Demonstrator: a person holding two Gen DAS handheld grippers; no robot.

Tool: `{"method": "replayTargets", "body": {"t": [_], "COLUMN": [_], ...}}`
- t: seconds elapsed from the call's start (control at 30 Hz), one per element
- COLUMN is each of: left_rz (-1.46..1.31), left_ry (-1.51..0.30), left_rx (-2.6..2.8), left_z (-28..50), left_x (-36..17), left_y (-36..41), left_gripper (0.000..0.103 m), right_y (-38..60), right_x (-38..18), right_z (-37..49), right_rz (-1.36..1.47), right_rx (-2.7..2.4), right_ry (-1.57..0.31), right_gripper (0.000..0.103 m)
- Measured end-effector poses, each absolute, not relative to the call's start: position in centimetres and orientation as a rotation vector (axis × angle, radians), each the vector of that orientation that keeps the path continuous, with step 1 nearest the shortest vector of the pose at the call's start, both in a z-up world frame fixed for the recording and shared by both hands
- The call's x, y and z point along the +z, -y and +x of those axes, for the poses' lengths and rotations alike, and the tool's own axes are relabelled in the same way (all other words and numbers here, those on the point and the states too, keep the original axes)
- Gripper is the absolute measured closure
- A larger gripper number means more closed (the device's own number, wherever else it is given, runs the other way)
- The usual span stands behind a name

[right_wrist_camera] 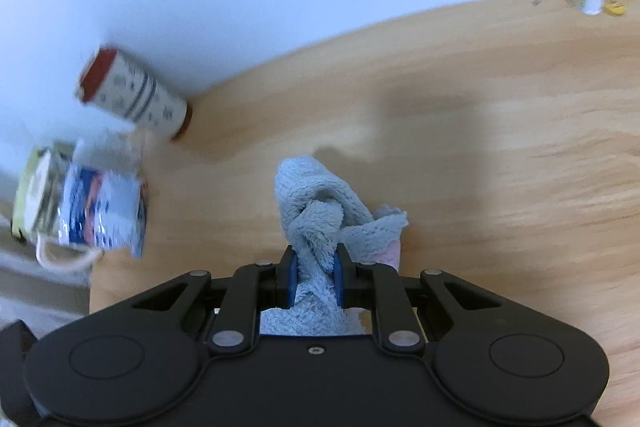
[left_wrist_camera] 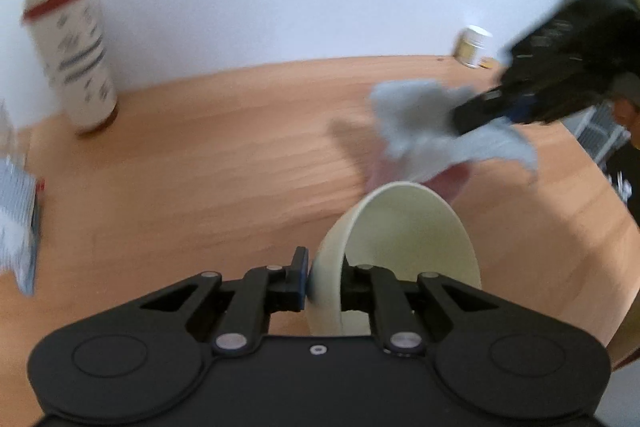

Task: Clean bowl
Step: 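Hold the bowl with the left gripper while the right gripper lifts the cloth out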

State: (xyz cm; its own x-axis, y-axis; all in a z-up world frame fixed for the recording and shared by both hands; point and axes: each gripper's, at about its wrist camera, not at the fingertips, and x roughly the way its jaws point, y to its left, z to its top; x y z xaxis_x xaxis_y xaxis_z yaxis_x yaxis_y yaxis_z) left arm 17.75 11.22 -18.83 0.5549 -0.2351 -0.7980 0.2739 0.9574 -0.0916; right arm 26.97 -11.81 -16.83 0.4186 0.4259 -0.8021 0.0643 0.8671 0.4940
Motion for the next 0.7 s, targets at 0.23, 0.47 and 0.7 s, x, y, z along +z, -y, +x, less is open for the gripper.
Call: {"method": "replayTargets", "body": {"t": [0.23,0.47,0.7], "left_rz": [-0.155,-0.24,-0.305], "left_ry": [-1.027,-1.081,-1.136], "left_rx": [-0.226,-0.208,-0.218], "left_z": [18.9,20.0,20.0], "left_x": [-20.0,-20.6,-21.1], "left_y": [-14.5,-16.3,-17.3], "left_gripper": [0.094,0.093,0.092], "right_y": [14.2,14.4,13.9], "right_x": [-16.9,-17.5,-17.9], "right_z": [26.5,25.7,25.3], "right_rz": [0.535,0.526,0.503], "right_rx": [0.188,0.191,0.205], "right_ry": [-1.117,-1.141,-1.155], "right_gripper": [0.083,0.083,0.083]}}
